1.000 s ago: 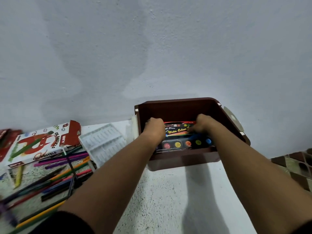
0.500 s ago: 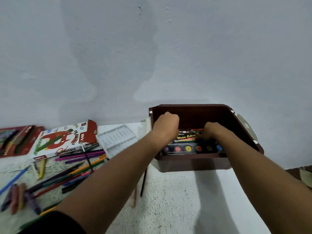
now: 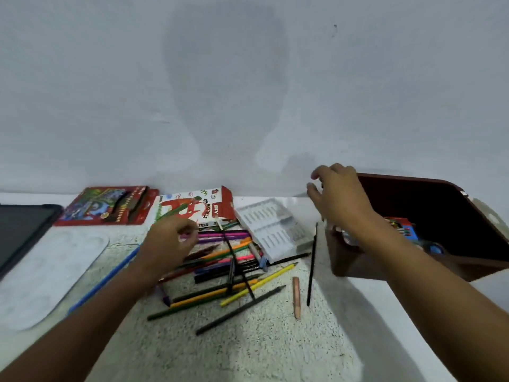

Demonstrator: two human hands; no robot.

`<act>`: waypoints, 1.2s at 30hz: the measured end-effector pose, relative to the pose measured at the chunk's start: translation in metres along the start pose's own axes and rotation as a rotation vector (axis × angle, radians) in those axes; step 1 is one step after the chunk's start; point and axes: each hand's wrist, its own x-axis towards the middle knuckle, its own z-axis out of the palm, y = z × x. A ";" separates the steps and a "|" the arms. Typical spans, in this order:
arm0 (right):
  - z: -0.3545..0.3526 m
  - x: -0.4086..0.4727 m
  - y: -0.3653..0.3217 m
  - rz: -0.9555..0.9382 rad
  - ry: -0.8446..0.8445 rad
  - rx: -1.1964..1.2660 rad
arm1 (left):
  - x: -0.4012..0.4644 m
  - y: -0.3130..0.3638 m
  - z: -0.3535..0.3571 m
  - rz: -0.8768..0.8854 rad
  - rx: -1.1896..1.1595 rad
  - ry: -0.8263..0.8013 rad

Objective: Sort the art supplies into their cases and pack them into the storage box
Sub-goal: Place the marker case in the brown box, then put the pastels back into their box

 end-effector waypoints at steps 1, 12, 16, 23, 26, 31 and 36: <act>0.006 -0.007 -0.018 -0.088 0.025 -0.035 | -0.012 -0.016 -0.008 -0.029 0.010 0.017; 0.089 -0.050 -0.088 0.060 -0.387 -0.101 | -0.111 -0.115 -0.027 0.059 0.097 0.217; 0.096 -0.054 -0.093 0.108 -0.342 -0.134 | -0.120 -0.120 -0.020 0.115 0.099 0.293; 0.100 -0.055 -0.099 0.184 -0.268 -0.161 | -0.121 -0.127 -0.019 0.059 -0.004 0.262; 0.099 -0.057 -0.102 0.214 -0.180 -0.163 | -0.120 -0.127 -0.020 0.037 -0.042 0.251; 0.092 -0.066 -0.128 0.076 0.024 -0.077 | -0.123 -0.120 -0.029 0.017 -0.257 0.257; 0.072 -0.133 -0.212 -0.196 0.035 0.069 | -0.128 -0.106 -0.044 -0.279 -0.887 0.240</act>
